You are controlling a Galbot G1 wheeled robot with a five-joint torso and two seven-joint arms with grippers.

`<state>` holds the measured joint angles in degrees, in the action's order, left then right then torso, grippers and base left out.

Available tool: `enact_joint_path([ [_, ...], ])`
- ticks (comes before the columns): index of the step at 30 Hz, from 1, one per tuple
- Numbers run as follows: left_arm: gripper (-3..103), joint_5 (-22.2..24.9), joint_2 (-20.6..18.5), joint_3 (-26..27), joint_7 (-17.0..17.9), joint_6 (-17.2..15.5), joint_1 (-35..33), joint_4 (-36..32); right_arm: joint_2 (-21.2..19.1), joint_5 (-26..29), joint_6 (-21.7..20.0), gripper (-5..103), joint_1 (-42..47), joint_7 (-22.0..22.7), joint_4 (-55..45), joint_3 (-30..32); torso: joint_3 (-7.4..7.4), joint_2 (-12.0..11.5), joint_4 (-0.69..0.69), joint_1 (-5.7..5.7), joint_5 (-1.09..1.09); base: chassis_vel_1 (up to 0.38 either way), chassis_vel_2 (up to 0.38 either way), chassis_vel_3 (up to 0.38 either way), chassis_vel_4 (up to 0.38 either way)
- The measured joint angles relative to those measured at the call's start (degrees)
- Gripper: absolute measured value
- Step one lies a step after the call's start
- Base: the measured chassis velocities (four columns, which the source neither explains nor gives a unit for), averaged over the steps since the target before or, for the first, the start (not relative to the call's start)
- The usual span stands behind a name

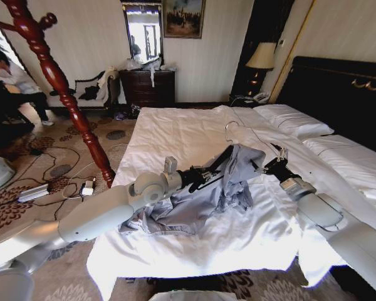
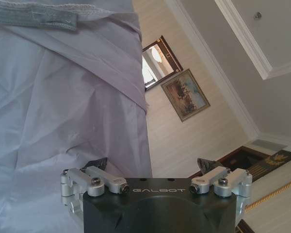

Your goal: Pick up the clothes from the bed and hang them on the clothes hanger.

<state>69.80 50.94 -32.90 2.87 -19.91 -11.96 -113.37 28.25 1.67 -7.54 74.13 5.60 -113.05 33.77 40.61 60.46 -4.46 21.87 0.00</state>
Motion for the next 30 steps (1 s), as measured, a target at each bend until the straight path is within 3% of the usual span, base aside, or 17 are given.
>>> enact_joint_path([
  [8, 18, 0.4, 0.6, -0.5, 0.1, -0.5, 0.3, -0.6, -0.1, -5.7, 0.9, 103, 0.1, -1.2, 0.8, -0.1, 0.0, 0.0, 0.0, 0.0, 0.0, 0.0, 0.0, 0.0, 0.0],
  [11, 18, 0.5, 0.9, -0.7, 0.1, -0.5, 0.4, -0.7, -0.1, -7.8, 1.2, 88, 0.1, -1.7, 1.1, 0.0, 0.0, 0.0, 0.0, 0.0, 0.0, 0.0, 0.0, 0.0, 0.0],
  [13, 18, 0.6, 1.0, -0.7, 0.1, -0.5, 0.4, -0.7, -0.2, -8.3, 1.4, 88, 0.1, -1.9, 1.2, 0.0, 0.0, 0.0, -0.01, 0.0, 0.0, 0.0, 0.0, 0.0, 0.0],
  [14, 18, 0.7, 1.0, -0.7, 0.1, -0.6, 0.4, -0.8, -0.2, -9.5, 2.0, 78, 0.1, -2.2, 1.3, 0.0, 0.0, 0.0, 0.0, 0.0, 0.0, 0.0, 0.0, 0.0, 0.0],
  [18, 18, 0.8, 1.0, -0.8, 0.0, -0.6, 0.4, -1.0, 0.0, -10.8, 2.8, 66, 0.2, -2.4, 1.5, 0.0, 0.0, 0.0, 0.0, 0.0, 0.0, 0.0, 0.0, 0.0, 0.0],
  [21, 18, 0.7, 1.0, -0.8, -0.2, -0.5, 0.2, -1.0, 0.1, -11.9, 4.0, 50, 0.3, -2.8, 1.5, 0.1, 0.0, 0.0, 0.0, 0.0, 0.0, 0.0, 0.0, 0.0, 0.0],
  [23, 18, 0.6, 0.9, -0.8, -0.3, -0.5, 0.2, -1.0, 0.1, -12.3, 4.4, 50, 0.4, -2.9, 1.5, 0.2, 0.0, 0.0, 0.0, 0.0, 0.0, 0.0, 0.0, 0.0, 0.0],
  [29, 18, 0.6, 1.2, -0.7, -0.4, -0.4, 0.2, -0.5, 0.0, -12.7, 4.8, 23, 0.8, -3.0, 1.2, 0.7, 0.0, 0.0, 0.0, 0.0, 0.0, 0.0, 0.0, 0.0, 0.0],
  [30, 18, 0.6, 1.2, -0.7, -0.4, -0.4, 0.2, -0.5, 0.0, -12.7, 4.8, 23, 0.8, -3.0, 1.2, 0.7, 0.0, 0.0, 0.0, 0.0, 0.0, 0.0, 0.0, 0.0, 0.0],
])
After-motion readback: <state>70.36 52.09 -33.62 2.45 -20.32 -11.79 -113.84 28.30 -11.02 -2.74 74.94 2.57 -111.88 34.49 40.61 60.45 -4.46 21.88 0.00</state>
